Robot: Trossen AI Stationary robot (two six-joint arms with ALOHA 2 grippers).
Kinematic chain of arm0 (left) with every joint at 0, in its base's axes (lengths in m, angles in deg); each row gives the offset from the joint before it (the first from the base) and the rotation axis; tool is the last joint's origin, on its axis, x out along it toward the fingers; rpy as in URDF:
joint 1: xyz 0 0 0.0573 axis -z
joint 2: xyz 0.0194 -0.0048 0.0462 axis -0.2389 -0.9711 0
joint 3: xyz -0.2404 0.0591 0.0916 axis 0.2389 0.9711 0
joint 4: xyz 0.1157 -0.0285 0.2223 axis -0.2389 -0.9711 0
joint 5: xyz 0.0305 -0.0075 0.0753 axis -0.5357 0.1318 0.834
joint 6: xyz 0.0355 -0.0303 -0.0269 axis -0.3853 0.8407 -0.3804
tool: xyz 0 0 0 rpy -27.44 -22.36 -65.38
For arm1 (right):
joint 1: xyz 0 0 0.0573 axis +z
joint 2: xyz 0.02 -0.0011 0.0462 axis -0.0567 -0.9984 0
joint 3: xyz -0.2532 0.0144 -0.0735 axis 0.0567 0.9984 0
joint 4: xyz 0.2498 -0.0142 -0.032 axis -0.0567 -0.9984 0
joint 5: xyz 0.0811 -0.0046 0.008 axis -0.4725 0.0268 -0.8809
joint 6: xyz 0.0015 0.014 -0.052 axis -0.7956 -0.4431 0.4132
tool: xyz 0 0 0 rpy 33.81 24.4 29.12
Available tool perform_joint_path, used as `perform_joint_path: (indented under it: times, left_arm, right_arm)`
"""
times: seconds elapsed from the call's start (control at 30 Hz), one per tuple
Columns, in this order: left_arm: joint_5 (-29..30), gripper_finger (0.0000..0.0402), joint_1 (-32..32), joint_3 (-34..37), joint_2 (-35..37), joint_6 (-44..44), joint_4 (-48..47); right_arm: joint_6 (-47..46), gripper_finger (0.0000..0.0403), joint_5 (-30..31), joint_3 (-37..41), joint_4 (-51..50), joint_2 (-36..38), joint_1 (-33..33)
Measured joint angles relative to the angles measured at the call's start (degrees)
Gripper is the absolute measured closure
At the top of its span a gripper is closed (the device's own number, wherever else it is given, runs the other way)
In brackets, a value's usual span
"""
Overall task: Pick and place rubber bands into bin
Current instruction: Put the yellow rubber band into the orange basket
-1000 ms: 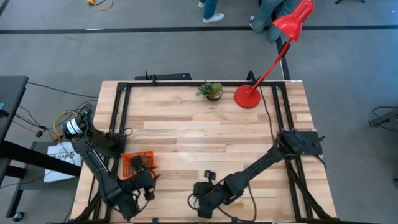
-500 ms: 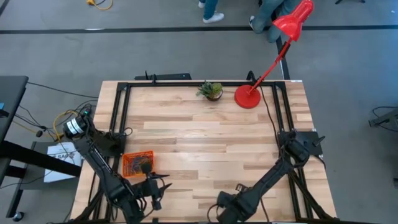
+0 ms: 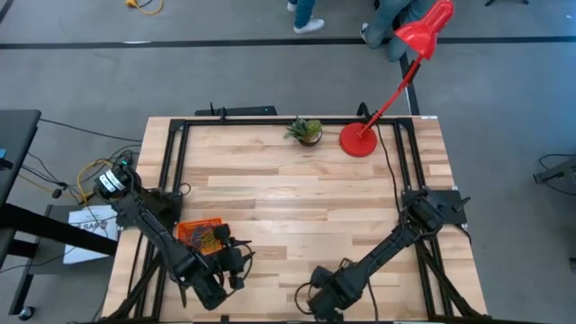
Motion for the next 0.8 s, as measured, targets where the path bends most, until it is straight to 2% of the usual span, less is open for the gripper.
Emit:
perform_joint_path:
  times: [0.1, 0.33, 0.53, 0.8]
  left_arm:
    - [-0.1, 0.025, -0.78, 0.03, 0.0, -2.12, 0.43]
    - [-2.85, 0.025, -2.25, 0.03, 0.0, -11.59, 5.06]
    - [-4.77, 0.025, -3.05, 0.03, 0.0, -17.4, 8.73]
    - [-6.17, 0.025, -3.35, 0.03, 0.0, -19.58, 9.6]
  right_arm:
    - [-3.48, 0.0331, 0.7, 0.02, -4.07, 0.0, 0.15]
    - [-5.38, 0.0331, 0.52, 0.02, 4.24, 0.0, 1.05]
    - [-8.81, 0.0331, 1.37, 0.0, 0.81, -0.42, 1.46]
    - [-9.94, 0.0331, 1.8, 0.02, 1.9, -0.79, 1.83]
